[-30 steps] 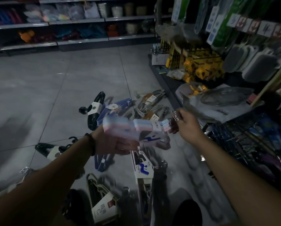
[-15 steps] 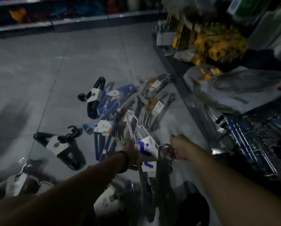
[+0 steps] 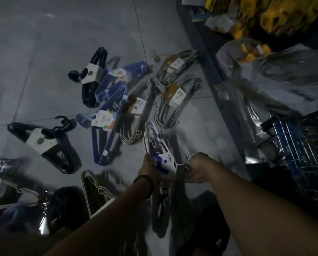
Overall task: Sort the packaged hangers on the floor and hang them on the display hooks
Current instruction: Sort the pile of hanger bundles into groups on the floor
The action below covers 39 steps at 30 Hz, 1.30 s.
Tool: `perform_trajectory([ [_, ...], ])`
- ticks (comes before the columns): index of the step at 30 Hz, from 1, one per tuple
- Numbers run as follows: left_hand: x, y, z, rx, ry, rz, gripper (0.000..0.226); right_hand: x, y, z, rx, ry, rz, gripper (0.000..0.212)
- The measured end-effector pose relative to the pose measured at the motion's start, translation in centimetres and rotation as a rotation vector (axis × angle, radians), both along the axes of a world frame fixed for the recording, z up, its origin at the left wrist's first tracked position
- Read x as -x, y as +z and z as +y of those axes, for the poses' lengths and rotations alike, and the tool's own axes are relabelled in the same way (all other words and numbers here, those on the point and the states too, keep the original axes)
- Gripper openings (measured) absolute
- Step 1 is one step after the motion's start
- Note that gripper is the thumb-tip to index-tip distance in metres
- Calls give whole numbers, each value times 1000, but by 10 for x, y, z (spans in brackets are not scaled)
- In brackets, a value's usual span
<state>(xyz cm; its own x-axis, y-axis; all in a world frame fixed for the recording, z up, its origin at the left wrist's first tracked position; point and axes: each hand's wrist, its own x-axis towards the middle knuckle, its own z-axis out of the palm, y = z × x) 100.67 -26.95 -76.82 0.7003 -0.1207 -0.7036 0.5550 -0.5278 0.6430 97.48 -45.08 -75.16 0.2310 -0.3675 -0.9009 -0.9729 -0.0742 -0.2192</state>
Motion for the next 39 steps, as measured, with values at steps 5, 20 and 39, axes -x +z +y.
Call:
perform_trajectory([
  [5, -6, -5, -5, -161, -112, -49, 61, 5, -9, -2, 7, -21, -93, 29],
  [20, -3, 45, 6, -364, -350, -12, 59, 4, 39, 10, 188, 202, -98, 31],
  [39, 32, 264, 219, -692, -754, -499, 27, 66, 248, 183, 344, 1125, -679, 52],
])
